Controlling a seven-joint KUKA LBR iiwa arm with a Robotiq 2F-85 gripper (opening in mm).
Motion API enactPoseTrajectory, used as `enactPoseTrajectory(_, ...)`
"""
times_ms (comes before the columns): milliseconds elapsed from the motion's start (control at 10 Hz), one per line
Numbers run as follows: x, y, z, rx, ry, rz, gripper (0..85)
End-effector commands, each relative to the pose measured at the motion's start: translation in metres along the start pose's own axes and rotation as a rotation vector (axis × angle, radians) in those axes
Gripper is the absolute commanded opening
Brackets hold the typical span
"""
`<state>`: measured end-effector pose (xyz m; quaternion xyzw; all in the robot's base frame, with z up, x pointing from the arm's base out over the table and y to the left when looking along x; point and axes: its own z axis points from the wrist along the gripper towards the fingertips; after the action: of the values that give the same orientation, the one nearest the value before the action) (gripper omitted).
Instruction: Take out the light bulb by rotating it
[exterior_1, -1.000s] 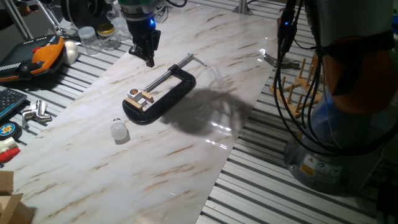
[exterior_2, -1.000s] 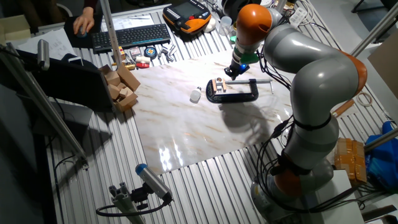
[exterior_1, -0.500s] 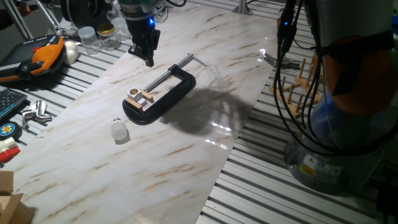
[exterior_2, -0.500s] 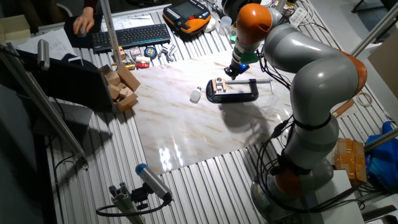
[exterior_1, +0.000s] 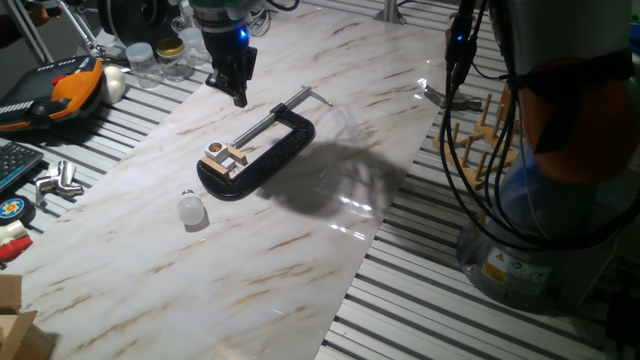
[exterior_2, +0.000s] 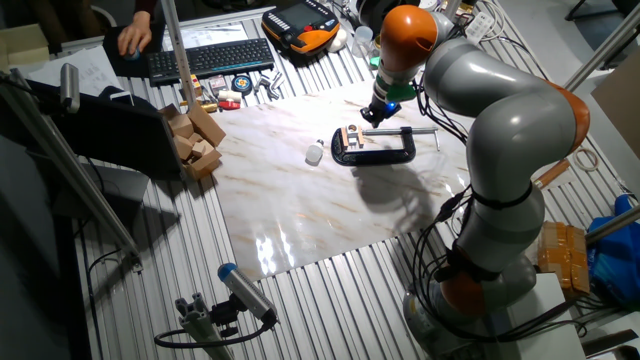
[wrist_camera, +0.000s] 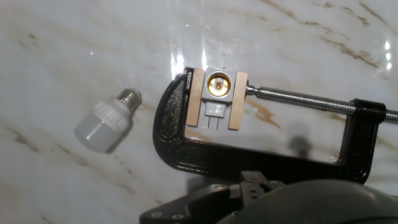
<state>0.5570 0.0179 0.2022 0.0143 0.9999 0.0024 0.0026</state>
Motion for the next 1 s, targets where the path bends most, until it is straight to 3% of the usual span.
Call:
enactPoseTrajectory(0, -0.0008, 0.0001, -0.0009, 0.003, 0.000, 0.000, 0.0)
enactPoseTrajectory(900, -0.0039, -0.0009, -0.0024, 0.006, -0.003, -0.003, 0.0)
